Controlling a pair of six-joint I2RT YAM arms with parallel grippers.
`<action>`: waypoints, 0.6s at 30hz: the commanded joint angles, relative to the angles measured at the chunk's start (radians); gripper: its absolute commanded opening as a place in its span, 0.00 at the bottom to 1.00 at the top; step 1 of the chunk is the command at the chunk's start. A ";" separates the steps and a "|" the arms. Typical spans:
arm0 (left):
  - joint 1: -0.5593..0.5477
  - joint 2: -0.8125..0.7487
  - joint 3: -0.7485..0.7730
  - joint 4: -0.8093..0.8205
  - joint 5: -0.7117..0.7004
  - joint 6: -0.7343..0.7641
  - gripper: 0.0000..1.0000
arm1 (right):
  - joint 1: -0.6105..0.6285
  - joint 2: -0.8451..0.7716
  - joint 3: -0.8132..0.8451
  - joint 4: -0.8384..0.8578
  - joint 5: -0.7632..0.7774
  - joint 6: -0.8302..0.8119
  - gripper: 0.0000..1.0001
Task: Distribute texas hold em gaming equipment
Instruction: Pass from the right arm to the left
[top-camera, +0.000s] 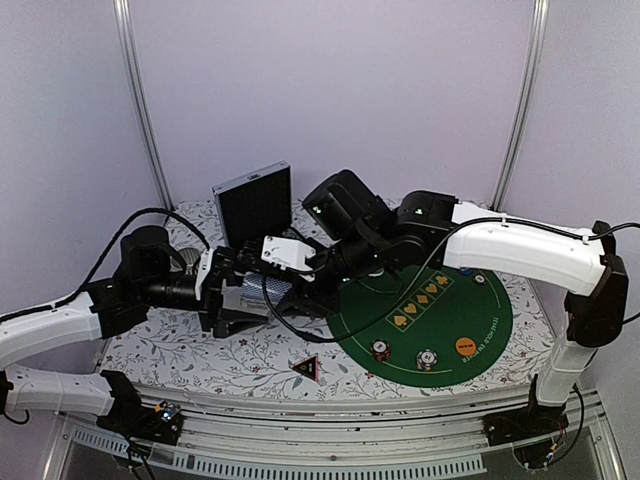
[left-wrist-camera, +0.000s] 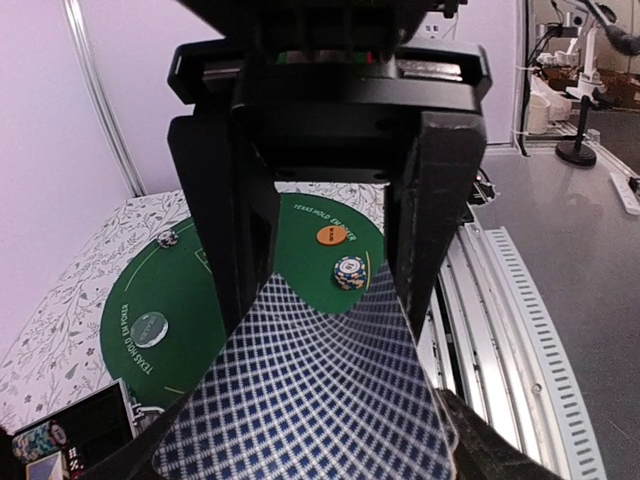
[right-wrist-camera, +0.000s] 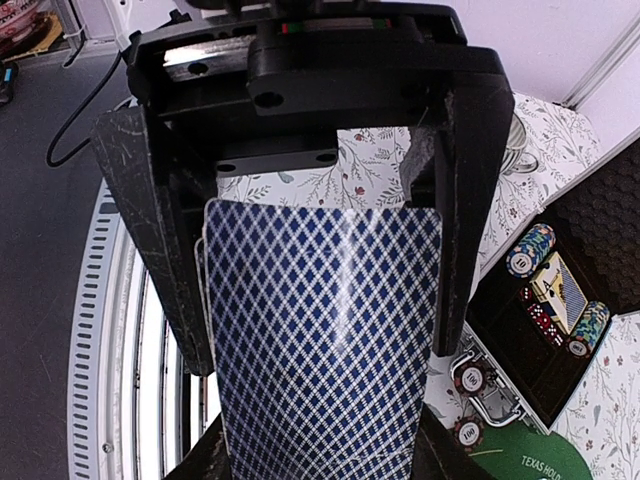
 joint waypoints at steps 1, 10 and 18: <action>-0.015 0.005 0.029 0.012 -0.019 0.001 0.73 | 0.008 0.015 0.035 0.000 0.009 -0.016 0.35; -0.017 0.000 0.029 0.018 -0.010 0.014 0.63 | 0.009 0.020 0.045 -0.011 0.026 -0.025 0.35; -0.019 0.001 0.034 0.022 0.003 0.004 0.63 | 0.008 0.022 0.052 -0.014 0.030 -0.028 0.34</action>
